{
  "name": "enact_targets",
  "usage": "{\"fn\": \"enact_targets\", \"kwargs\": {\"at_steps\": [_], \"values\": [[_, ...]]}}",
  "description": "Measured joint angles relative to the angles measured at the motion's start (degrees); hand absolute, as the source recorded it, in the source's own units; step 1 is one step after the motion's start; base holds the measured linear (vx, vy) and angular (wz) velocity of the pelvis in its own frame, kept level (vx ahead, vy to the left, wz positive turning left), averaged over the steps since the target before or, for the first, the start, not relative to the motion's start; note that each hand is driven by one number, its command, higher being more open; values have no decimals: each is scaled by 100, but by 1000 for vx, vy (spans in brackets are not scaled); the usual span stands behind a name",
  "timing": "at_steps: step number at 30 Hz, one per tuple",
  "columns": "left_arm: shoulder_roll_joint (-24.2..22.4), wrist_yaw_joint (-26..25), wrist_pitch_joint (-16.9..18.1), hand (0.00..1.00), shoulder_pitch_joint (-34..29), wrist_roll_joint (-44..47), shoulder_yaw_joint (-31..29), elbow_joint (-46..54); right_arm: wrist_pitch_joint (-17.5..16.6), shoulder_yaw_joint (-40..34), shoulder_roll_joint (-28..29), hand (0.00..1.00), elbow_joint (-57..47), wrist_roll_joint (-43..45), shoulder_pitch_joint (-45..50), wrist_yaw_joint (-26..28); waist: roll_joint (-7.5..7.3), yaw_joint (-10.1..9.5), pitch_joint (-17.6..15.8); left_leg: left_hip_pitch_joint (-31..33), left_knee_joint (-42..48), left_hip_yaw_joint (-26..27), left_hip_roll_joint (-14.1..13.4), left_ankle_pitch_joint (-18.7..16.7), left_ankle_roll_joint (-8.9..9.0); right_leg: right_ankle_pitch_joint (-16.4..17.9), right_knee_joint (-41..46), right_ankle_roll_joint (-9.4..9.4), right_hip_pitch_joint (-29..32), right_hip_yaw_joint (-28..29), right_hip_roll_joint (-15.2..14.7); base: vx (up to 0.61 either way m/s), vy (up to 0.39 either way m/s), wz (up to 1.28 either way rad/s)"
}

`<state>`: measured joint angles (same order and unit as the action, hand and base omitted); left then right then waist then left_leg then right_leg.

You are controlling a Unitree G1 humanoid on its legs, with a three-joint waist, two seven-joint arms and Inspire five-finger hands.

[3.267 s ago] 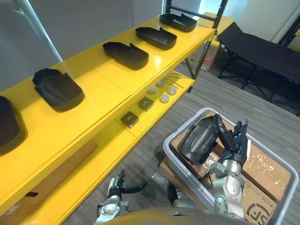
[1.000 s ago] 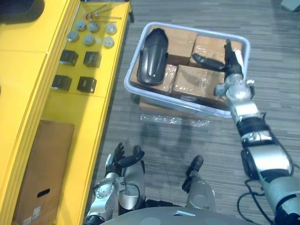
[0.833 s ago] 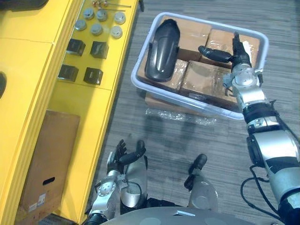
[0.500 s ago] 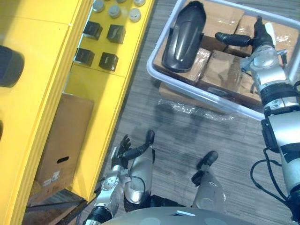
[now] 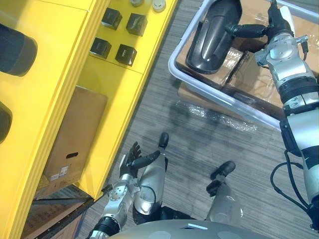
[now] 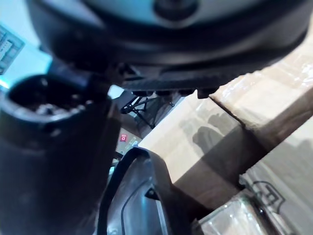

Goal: Walk over and take three plastic housings, then place them on the shelf

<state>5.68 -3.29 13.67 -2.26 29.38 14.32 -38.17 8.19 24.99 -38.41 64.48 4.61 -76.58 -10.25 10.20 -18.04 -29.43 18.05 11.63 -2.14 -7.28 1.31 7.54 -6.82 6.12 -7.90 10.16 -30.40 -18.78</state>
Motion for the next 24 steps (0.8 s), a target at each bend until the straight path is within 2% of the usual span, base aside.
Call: {"fn": "enact_targets", "kwargs": {"at_steps": [13,14,24], "values": [[6,170,33,100,2,382,132,-87,516,50,24,100,267,-2,-1,245,88,-138,52,-47,-517,-63,91,345,4,21,72,19,158,-107,-110,-48,-9,4],[8,174,33,100,3,408,147,-88,531,50,8,0,271,-12,-1,247,94,-152,57,-42,-523,-72,92,345,4,22,70,18,156,-120,-110,-30,-3,9],[-15,212,11,100,7,423,280,-155,783,257,-626,0,195,-564,-83,206,267,-228,175,87,-803,-273,107,523,27,39,53,14,243,-358,-107,-38,-20,10]]}}
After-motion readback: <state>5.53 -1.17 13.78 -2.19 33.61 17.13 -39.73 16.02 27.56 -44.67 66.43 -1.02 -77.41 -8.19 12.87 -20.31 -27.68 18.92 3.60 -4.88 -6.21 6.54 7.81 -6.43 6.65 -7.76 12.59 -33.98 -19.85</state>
